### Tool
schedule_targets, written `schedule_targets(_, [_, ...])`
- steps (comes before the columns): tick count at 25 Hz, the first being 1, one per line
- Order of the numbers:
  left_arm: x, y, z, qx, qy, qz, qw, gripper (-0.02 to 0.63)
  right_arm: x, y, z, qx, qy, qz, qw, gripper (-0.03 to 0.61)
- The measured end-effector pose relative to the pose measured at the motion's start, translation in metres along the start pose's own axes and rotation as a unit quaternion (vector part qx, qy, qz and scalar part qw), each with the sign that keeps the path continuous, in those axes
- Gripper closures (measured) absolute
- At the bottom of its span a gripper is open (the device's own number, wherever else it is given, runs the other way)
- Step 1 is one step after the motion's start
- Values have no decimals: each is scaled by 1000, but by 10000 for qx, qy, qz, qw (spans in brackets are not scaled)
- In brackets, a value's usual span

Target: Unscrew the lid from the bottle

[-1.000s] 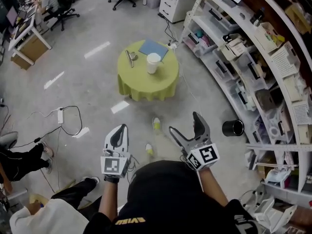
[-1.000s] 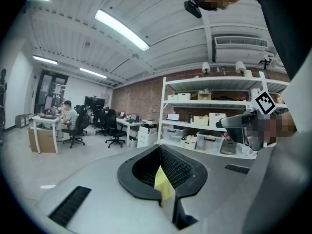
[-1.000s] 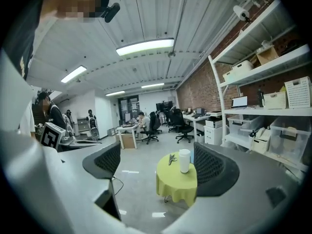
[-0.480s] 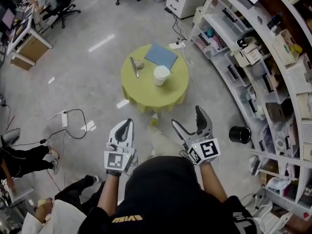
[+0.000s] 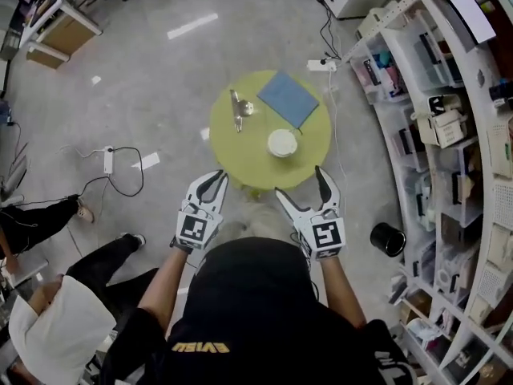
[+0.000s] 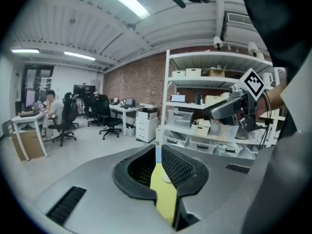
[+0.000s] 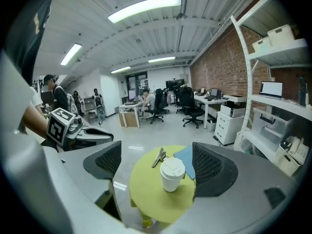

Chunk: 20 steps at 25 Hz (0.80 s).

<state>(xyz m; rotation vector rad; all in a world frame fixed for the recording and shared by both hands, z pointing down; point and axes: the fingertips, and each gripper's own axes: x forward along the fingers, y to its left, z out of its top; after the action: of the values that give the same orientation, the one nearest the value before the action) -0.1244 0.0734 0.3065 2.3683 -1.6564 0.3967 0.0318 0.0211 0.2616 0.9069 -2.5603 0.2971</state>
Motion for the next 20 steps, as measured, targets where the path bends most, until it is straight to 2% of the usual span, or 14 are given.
schedule_targets(1, [13,1,-12,84,111,-141,9998,575,13,-7,-4,6,177,2,9998,137])
schedule_targets(2, [28,1,-26,194,253,-294,9991,531,25,-14,-11,25,374,12,9993,138])
schedule_targets(4, [53,-6,-59,341,551,-617,9960,395,47,-25,-30,112,768,124,9969,138])
schedule_targets(7, [88,-16,-91,284,775,-1024,9913,310,71,-38,-50,62,1174,218,9928,138])
schedule_targets(10, [115,-13,-112,260,881,-1335,9868,276,100,-43,-67,10,1450,289,9890,138])
schedule_targets(13, [146,-18,-129,393,812,-1731,9808,233,130,-46,-88,68,1797,365,9830,138])
schedule_targets(17, [186,-40,-143,804,632,-2384,9658,193,156,-51,-102,-43,2185,182,9757,137])
schedule_targets(20, [213,-51,-148,1031,518,-2756,9543,180,170,-52,-107,-436,2461,34,9682,137])
